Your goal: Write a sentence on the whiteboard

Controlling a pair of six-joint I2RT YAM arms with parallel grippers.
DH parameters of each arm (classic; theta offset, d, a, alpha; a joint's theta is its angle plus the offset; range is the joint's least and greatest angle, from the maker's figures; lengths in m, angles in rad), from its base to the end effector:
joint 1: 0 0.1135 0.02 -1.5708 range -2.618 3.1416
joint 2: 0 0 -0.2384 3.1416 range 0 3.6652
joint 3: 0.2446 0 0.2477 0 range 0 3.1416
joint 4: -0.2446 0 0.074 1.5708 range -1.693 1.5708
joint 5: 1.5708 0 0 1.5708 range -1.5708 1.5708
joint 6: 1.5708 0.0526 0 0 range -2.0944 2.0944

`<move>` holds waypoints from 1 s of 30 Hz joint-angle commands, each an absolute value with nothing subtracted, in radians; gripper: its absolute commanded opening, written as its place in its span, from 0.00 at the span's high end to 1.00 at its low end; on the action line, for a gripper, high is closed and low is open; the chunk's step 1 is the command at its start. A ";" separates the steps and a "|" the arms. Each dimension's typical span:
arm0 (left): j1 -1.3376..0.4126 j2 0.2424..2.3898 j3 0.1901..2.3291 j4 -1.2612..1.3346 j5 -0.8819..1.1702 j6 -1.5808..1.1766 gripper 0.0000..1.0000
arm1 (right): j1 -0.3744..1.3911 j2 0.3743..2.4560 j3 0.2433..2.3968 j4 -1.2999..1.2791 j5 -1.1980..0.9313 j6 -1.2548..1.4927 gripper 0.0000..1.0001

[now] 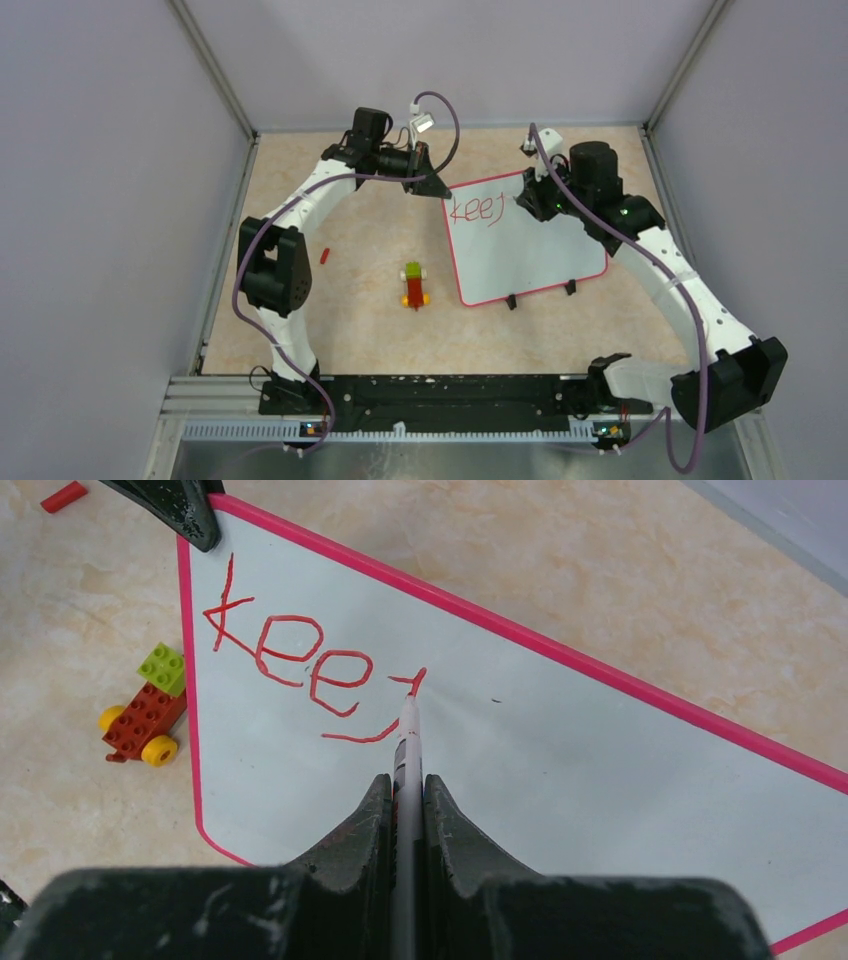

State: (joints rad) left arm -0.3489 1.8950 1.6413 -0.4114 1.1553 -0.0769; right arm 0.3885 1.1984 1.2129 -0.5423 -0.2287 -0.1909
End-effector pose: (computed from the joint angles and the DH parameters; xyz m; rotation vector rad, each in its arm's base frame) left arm 0.3769 -0.1883 0.2785 0.9204 1.9394 -1.5140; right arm 0.2554 0.1174 0.3360 -0.7323 1.9720 0.3589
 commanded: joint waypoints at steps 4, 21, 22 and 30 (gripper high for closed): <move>-0.354 1.838 1.640 -0.376 1.187 -0.061 1.00 | 0.385 1.220 1.241 -0.502 -0.214 -0.206 1.00; -0.353 1.842 1.641 -0.373 1.188 -0.069 1.00 | 0.369 1.247 1.263 -0.472 -0.178 -0.208 1.00; -0.353 1.843 1.642 -0.373 1.188 -0.068 1.00 | 0.367 1.246 1.263 -0.474 -0.171 -0.211 1.00; -0.352 1.845 1.641 -0.373 1.188 -0.068 1.00 | 0.341 1.223 1.231 -0.488 -0.151 -0.229 1.00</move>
State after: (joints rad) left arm -0.3489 1.8950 1.6409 -0.4107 1.1431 -0.0776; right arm 0.3641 1.2388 1.2129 -0.5167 -0.2050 -0.2028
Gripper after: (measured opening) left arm 0.098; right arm 0.099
